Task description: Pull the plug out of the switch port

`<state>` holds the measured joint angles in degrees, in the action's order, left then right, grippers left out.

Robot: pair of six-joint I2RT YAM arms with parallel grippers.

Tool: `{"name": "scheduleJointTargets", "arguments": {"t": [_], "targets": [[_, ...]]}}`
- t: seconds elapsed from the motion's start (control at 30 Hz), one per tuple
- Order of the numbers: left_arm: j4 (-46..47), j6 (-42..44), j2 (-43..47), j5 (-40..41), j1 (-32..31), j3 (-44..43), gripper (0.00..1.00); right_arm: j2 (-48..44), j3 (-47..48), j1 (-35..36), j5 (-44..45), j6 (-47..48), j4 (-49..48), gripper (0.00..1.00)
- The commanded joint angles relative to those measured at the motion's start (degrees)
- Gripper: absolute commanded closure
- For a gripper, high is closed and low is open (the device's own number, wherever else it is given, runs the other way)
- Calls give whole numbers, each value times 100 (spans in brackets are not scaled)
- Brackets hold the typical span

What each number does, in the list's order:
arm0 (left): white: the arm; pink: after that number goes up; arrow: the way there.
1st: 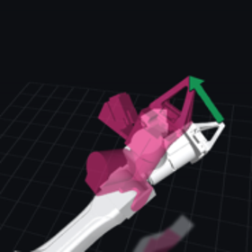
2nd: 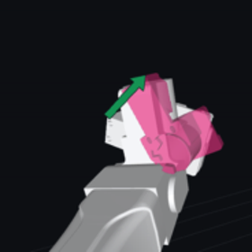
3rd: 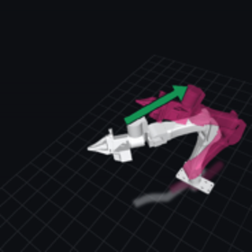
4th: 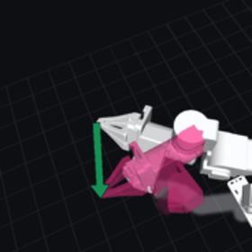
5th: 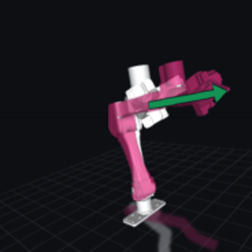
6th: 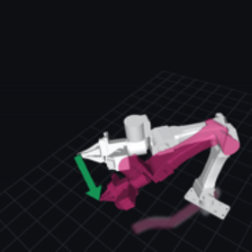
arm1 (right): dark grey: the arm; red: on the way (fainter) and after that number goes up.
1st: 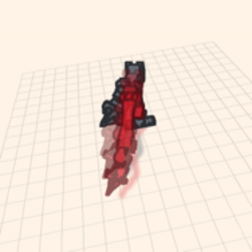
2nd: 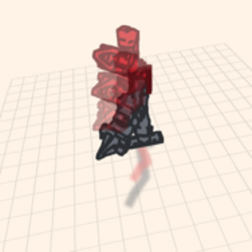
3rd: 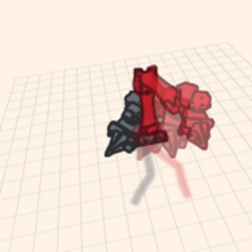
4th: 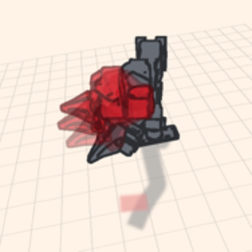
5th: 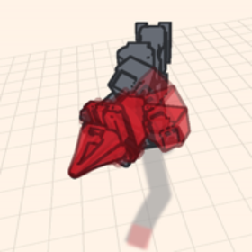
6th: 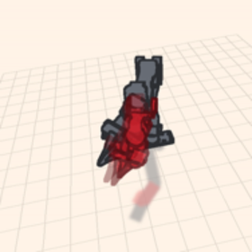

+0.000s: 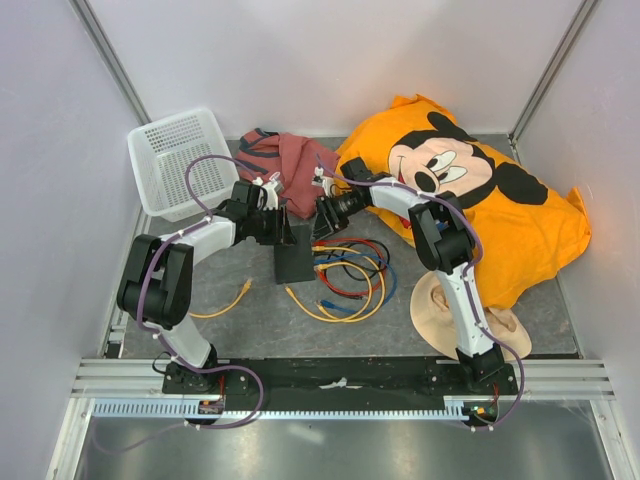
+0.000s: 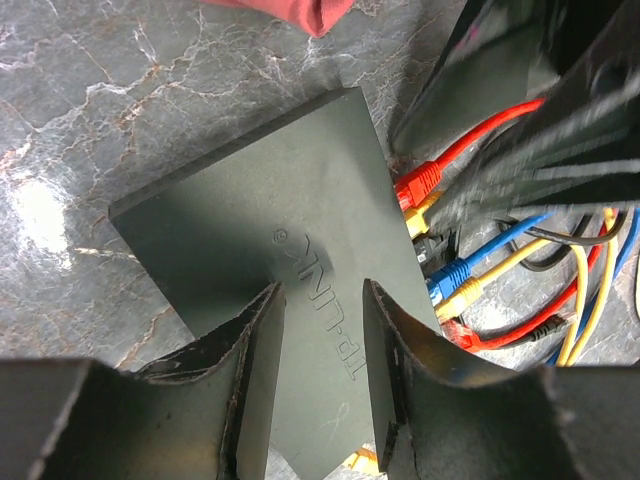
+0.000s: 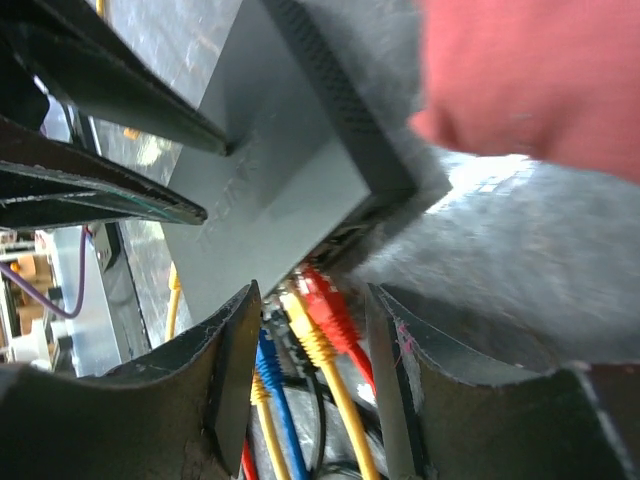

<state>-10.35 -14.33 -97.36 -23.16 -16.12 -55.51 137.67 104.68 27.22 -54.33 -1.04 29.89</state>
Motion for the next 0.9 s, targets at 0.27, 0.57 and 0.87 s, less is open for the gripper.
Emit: {"name": "scheduleJointTargets", "arguments": {"t": [0.27,0.57,0.87], "targets": [[-2,149,-152,259,12,110,54,366,245,134,326,297,351,48],[24,176,-204,303,12,119,54,568,289,125,440,359,368,55],[59,167,-266,294,12,101,54,621,316,143,704,429,395,59]]}}
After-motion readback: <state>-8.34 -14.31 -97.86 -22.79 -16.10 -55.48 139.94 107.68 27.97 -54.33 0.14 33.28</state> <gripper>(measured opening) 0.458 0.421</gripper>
